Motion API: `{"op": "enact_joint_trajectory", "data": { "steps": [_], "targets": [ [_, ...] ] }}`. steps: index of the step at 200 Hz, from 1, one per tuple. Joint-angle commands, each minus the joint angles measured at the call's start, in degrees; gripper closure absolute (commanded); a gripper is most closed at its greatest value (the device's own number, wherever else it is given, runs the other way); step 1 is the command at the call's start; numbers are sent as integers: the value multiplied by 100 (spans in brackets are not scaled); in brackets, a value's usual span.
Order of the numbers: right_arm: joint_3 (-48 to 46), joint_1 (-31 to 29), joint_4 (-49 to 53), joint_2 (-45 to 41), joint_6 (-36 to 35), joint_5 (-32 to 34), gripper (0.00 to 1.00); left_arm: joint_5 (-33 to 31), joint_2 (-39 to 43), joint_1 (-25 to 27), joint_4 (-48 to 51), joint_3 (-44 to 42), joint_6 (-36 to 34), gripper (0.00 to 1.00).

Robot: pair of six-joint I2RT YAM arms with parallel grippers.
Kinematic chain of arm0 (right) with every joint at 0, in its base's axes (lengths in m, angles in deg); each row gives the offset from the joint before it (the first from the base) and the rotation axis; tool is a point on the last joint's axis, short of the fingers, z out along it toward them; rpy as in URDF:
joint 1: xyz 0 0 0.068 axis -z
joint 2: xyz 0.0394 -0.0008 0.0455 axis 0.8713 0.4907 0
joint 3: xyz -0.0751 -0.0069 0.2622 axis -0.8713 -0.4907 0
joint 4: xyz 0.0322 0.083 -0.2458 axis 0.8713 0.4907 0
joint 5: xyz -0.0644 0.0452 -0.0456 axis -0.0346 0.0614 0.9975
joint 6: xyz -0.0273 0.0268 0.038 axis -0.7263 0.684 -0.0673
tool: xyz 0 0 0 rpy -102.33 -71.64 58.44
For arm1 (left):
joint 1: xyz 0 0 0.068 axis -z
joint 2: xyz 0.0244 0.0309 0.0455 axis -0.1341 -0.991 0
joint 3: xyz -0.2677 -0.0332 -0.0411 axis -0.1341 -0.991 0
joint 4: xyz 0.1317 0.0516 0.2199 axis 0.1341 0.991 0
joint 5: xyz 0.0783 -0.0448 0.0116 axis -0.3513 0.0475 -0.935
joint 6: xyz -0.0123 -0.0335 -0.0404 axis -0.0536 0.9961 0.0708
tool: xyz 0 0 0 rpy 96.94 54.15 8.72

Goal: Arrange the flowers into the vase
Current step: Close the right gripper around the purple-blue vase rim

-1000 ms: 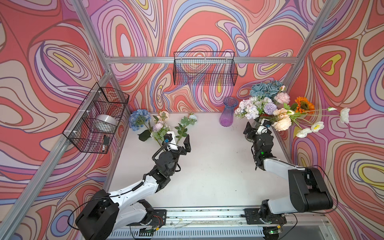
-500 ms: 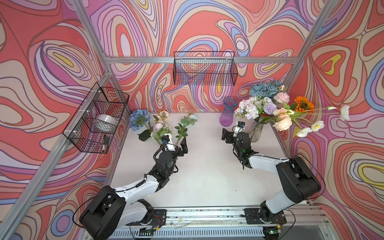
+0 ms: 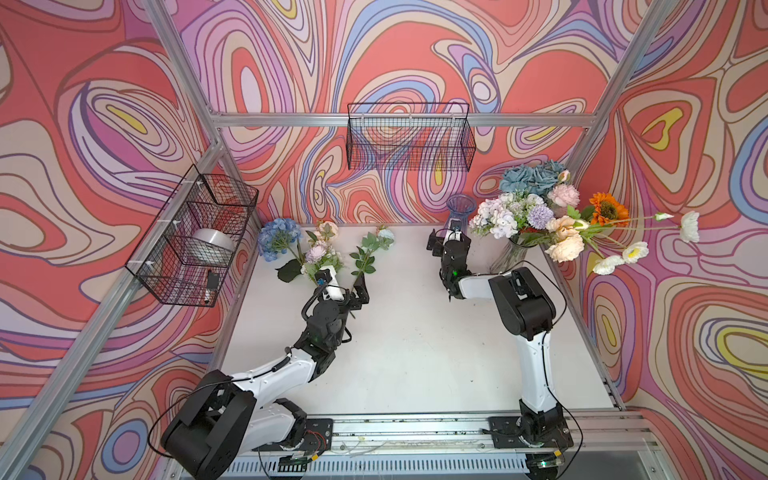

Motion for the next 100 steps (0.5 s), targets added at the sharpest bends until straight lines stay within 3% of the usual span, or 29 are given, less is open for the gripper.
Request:
{"op": "enact_joint_trajectory", "data": {
  "steps": [1, 67, 100],
  "targets": [
    [438, 214, 36, 251, -104, 226, 2, 54, -25, -101, -254, -93, 11, 5],
    [1361, 368, -462, 1029, -969, -396, 2, 133, -42, -275, -285, -84, 52, 5],
    [1816, 564, -274, 1259, -917, -482, 2, 147, -22, -293, -259, -67, 92, 5]
  ]
}}
